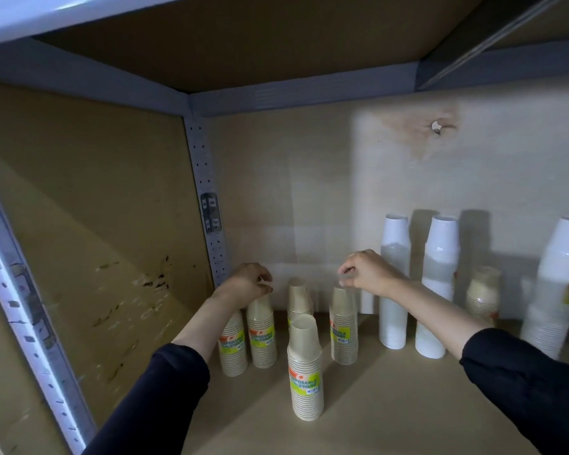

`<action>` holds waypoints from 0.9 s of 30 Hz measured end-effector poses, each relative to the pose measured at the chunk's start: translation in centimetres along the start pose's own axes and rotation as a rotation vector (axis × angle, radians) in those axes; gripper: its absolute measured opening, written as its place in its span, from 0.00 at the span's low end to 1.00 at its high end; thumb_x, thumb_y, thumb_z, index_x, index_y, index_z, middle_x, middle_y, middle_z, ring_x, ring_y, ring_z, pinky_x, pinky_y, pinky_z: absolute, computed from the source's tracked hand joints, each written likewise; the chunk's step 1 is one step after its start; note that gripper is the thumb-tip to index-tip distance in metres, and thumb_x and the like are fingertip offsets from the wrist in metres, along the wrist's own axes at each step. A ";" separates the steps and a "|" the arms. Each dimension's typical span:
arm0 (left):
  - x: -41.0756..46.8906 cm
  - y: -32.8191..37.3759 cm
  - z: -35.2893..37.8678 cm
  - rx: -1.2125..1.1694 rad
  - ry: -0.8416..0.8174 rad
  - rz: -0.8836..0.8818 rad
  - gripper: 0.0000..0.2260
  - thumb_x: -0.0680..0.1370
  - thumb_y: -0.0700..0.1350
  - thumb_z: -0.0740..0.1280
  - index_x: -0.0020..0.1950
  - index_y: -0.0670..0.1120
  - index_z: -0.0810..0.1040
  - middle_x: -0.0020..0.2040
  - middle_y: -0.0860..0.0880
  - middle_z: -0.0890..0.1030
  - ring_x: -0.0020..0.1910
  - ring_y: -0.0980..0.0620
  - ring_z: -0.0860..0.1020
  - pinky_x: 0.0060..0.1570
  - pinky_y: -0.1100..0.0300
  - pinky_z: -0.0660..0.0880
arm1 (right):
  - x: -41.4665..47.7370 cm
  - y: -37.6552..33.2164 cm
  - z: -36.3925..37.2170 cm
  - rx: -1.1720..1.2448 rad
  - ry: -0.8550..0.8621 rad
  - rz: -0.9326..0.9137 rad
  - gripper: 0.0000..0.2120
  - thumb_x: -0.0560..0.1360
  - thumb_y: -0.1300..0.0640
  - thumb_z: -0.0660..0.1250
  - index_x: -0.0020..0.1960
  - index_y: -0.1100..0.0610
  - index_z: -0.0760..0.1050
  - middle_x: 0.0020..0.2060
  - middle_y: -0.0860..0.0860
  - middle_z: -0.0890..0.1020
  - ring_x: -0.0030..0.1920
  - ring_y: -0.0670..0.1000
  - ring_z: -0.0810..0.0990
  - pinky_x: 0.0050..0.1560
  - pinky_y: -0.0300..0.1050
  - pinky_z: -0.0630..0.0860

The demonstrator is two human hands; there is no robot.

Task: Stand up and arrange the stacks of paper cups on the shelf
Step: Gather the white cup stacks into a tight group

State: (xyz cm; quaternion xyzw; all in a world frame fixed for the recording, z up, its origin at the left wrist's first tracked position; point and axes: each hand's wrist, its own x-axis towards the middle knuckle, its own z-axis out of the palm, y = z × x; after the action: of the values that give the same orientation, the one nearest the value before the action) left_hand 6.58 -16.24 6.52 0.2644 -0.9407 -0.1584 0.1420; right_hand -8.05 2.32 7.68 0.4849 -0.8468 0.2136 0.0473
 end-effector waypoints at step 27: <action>2.2 3.7 2.4 0.100 -0.046 0.124 0.14 0.75 0.46 0.68 0.55 0.39 0.81 0.56 0.41 0.81 0.55 0.44 0.78 0.55 0.56 0.74 | 2.3 2.4 -8.2 -0.169 0.220 0.232 0.12 0.72 0.60 0.68 0.50 0.69 0.77 0.54 0.63 0.80 0.55 0.62 0.78 0.54 0.48 0.75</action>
State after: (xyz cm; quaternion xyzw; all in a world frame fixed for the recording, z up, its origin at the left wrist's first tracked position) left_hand 2.32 -13.91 6.14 0.2085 -0.9650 -0.1081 0.1165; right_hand -12.36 4.84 15.00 0.3518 -0.9017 0.1976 0.1551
